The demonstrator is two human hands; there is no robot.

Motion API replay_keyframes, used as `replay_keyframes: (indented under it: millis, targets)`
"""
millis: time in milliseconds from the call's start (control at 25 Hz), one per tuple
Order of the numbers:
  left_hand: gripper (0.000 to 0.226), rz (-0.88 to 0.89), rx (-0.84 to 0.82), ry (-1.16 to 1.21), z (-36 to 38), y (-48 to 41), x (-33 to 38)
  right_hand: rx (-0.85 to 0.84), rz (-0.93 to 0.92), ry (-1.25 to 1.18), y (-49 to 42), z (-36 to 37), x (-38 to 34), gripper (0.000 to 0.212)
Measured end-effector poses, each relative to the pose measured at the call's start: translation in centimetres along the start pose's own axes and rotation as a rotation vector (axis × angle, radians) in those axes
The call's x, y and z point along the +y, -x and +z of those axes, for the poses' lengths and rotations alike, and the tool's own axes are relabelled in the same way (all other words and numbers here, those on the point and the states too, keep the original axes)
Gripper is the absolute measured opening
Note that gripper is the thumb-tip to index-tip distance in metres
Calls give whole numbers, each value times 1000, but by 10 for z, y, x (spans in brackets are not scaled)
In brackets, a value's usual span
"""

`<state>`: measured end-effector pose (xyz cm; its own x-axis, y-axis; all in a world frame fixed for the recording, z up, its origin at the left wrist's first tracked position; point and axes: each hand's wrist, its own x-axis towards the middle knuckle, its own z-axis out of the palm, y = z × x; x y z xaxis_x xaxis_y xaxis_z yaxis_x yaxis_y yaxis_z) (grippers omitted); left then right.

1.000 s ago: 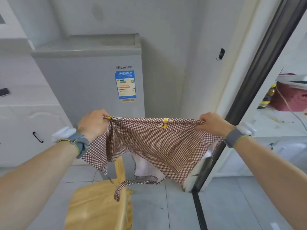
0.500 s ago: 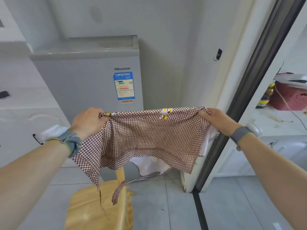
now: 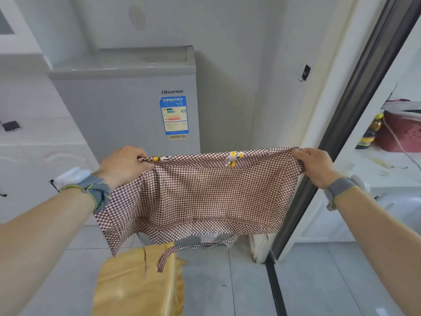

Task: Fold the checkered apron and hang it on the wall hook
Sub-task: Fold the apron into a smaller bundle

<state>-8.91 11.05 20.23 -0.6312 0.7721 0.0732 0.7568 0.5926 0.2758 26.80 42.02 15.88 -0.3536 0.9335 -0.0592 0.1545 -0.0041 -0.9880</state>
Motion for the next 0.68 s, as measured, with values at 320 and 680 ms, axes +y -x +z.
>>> replay_keyframes:
  millis: [320, 680]
  targets:
    - [44, 6, -68, 26, 1, 2, 9, 177, 133, -190, 13, -3, -30, 47]
    - [40, 22, -75, 19, -4, 0, -2, -19, -1, 56, 5, -18, -5, 30]
